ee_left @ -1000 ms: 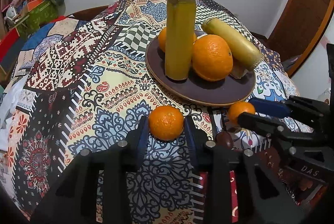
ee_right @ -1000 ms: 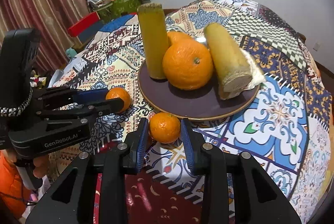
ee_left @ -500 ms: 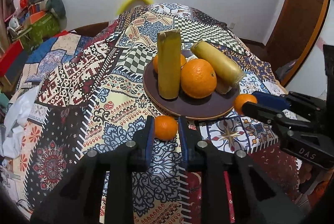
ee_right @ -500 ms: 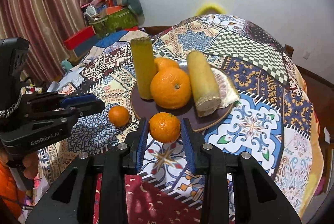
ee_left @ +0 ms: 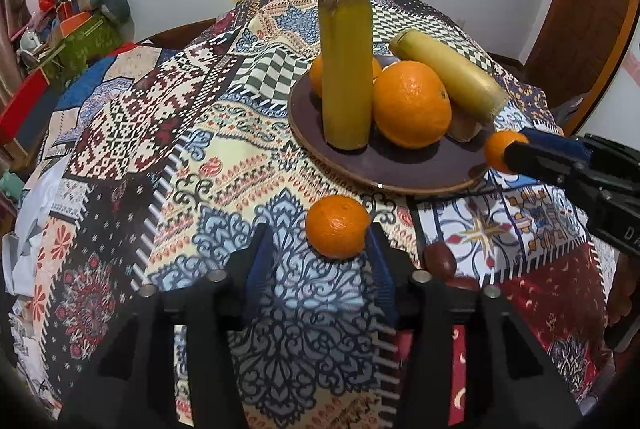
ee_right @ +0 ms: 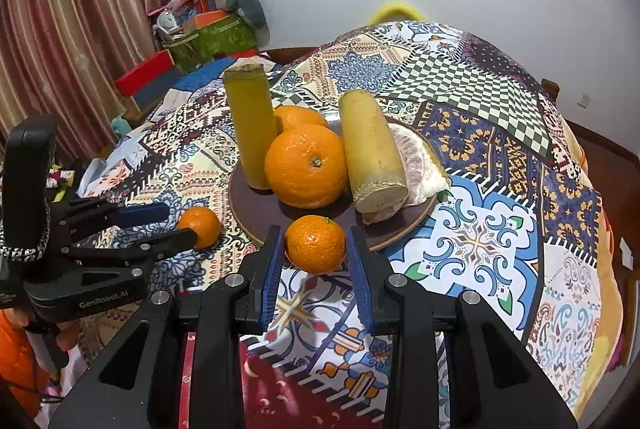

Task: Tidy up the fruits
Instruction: 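Grasp a small mandarin with right tool while left tool approaches another mandarin, then carry the mandarin to the plate with right tool while left tool grasps another mandarin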

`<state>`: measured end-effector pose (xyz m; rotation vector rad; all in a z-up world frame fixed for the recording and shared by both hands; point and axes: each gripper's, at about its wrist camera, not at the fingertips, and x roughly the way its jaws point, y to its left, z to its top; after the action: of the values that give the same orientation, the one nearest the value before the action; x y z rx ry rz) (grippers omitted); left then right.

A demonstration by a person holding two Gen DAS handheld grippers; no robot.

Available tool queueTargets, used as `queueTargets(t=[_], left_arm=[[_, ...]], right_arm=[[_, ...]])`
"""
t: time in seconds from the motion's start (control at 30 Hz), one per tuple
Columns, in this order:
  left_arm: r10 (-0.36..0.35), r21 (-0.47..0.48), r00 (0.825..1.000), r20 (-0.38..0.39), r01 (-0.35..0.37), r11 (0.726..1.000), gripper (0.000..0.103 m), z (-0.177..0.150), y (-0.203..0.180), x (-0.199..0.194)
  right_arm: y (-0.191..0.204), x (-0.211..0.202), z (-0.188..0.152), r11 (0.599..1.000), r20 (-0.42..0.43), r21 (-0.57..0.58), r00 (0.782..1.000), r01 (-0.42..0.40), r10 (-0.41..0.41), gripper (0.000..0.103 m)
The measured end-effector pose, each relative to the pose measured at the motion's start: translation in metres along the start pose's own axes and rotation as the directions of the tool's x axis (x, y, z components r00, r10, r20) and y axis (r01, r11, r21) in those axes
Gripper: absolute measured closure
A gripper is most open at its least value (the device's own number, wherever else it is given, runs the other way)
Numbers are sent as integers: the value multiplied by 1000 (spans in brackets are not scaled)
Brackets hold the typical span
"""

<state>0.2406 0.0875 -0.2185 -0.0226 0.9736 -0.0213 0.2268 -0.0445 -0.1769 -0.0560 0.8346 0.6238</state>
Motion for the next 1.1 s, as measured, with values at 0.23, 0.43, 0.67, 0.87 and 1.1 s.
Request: queueTargets(t=[0.23, 0.43, 0.67, 0.87, 1.1], left_arm=[[-39, 6, 999, -1, 39, 999, 60, 4, -9, 14], [-62, 13, 998, 2, 62, 998, 66, 5, -13, 14], [-75, 6, 996, 52, 75, 997, 66, 17, -15, -2], [-77, 11, 995, 62, 76, 997, 66, 32, -22, 4], [-79, 3, 996, 45, 79, 997, 66, 38, -24, 15]], right_arm=[[-5, 8, 1, 1000, -11, 4, 1000, -2, 2, 74], [-5, 13, 3, 1000, -15, -4, 1000, -1, 1, 74], [-3, 20, 5, 1000, -20, -18, 1000, -2, 2, 74], [-3, 29, 5, 1000, -34, -25, 999, 6, -7, 73], [-2, 31, 4, 999, -35, -32, 999, 14, -15, 73]])
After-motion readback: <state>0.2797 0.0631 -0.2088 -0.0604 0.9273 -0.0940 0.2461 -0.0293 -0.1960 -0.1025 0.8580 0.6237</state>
